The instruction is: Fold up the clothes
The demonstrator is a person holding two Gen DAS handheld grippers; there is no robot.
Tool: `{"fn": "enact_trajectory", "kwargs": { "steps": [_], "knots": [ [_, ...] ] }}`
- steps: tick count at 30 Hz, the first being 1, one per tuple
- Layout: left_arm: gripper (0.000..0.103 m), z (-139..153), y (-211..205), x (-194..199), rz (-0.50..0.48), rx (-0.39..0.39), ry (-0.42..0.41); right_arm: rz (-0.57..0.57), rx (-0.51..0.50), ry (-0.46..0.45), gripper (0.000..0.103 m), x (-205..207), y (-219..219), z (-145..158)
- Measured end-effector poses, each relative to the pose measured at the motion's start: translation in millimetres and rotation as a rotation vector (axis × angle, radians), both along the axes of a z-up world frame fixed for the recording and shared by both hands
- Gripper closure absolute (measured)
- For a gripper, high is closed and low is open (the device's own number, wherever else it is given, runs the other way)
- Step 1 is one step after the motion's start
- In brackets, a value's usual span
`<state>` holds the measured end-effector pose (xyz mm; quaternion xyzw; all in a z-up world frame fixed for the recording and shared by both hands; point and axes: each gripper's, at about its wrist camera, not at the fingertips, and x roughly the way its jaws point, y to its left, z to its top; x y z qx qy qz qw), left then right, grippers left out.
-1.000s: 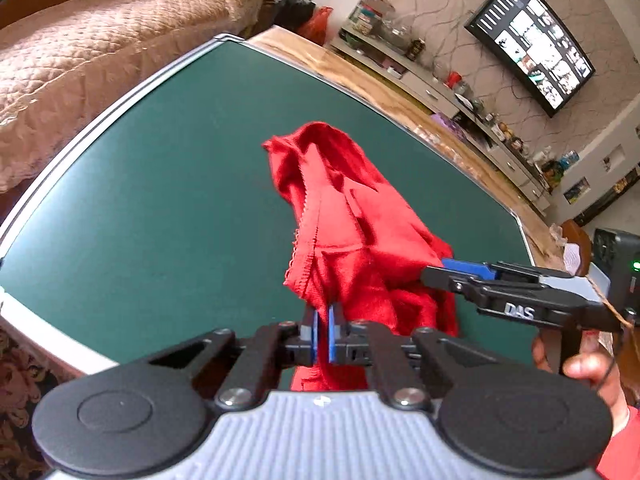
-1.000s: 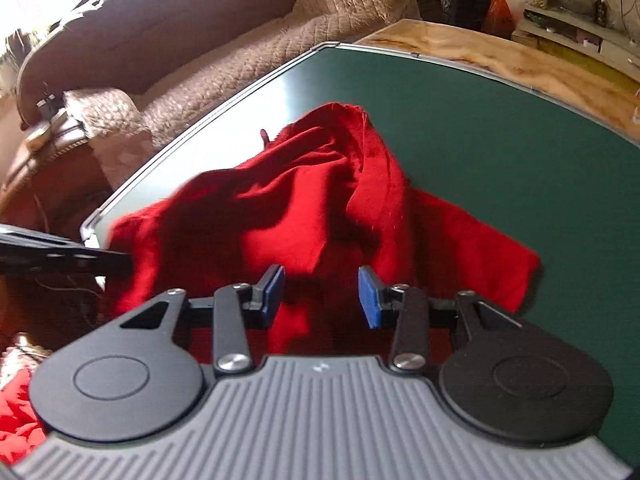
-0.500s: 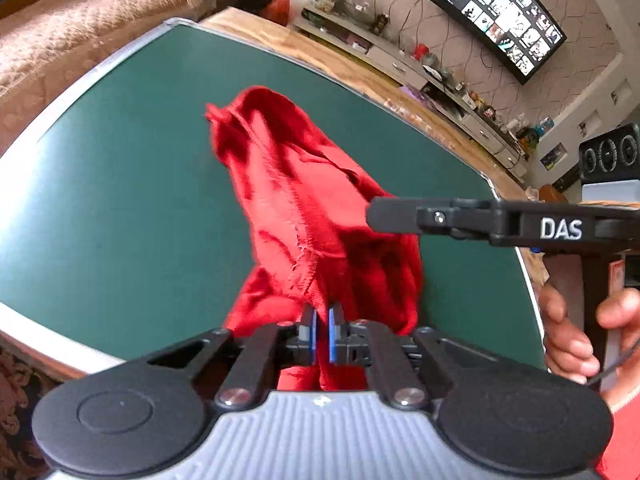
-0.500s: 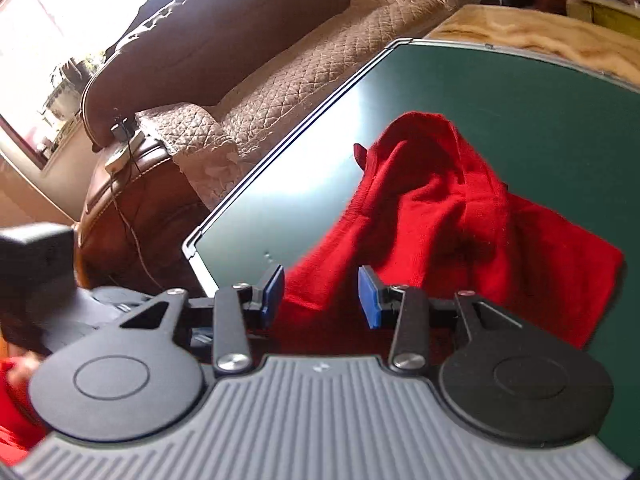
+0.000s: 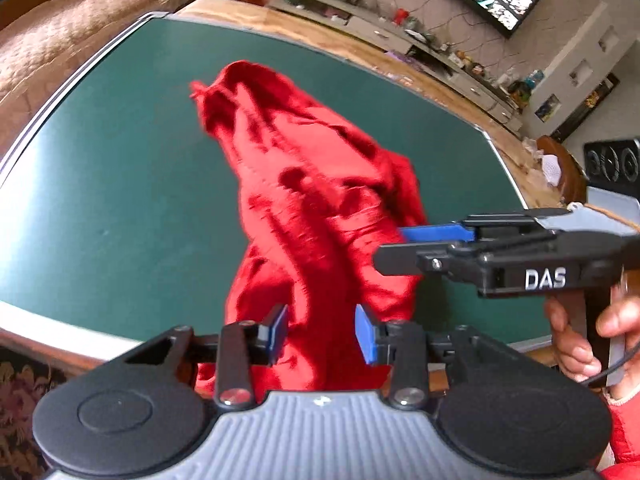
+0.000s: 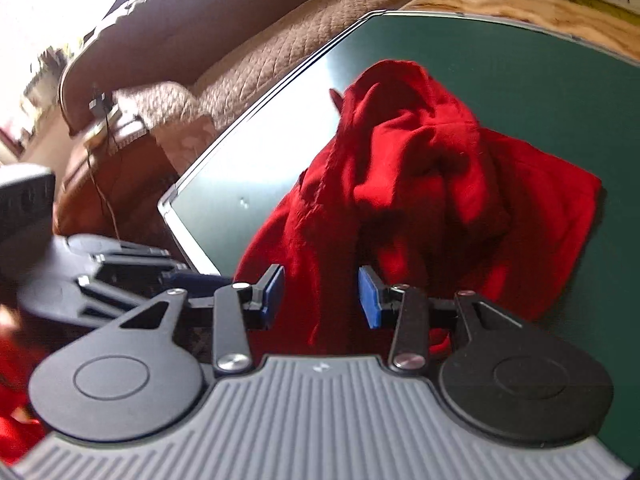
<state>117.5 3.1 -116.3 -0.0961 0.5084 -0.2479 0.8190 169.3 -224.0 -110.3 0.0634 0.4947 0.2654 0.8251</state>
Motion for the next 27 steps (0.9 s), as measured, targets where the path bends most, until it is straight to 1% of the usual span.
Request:
{"fn": "enact_trajectory", "kwargs": {
  "steps": [2,5,6,7,8,10,15,16,19,20,22,25,27],
  "knots": [
    [0.062,-0.8,5.2,-1.4,0.01,-0.001,0.005,0.012,-0.042,-0.017,0.056,-5.7,9.8,-1.0],
    [0.062,0.3,10.5,-2.3,0.024,-0.006,0.006,0.016,-0.191,-0.102,0.056,-11.0,30.8,-4.0],
    [0.06,0.8,11.8,-1.7,0.027,-0.005,0.004,0.018,-0.22,-0.112,0.064,-11.1,34.6,-5.5],
    [0.06,1.4,12.8,-0.8,0.029,-0.003,0.0,0.021,-0.227,-0.107,0.081,-10.7,34.4,-6.7],
    [0.059,1.6,13.6,0.5,0.031,0.001,-0.003,0.026,-0.223,-0.095,0.089,-10.4,33.9,-7.9],
    [0.056,3.5,18.1,5.0,0.038,0.014,-0.007,0.038,-0.224,-0.09,0.097,-11.8,32.6,-8.1],
    [0.048,11.0,27.3,26.7,0.052,0.051,-0.023,0.068,-0.247,-0.136,0.098,-26.5,22.8,10.9],
    [0.048,13.1,28.7,33.4,0.054,0.051,-0.022,0.081,-0.256,-0.159,0.098,-33.4,19.1,21.7],
    [0.046,21.9,26.6,68.3,0.03,0.01,-0.017,0.136,-0.285,-0.218,0.098,-55.6,12.1,53.8],
    [0.044,24.0,22.3,80.3,0.019,0.021,-0.024,0.161,-0.301,-0.231,0.098,-65.3,9.4,64.8],
    [0.043,28.1,9.7,107.4,-0.011,0.073,-0.051,0.177,-0.322,-0.229,0.098,-75.6,6.4,75.0],
    [0.042,31.8,-15.9,153.2,-0.037,0.113,-0.05,0.175,-0.346,-0.208,0.098,-84.6,2.9,76.1],
    [0.041,34.1,-34.7,172.3,-0.062,0.17,-0.077,0.161,-0.357,-0.203,0.098,-87.2,2.1,72.3]
  ]
}}
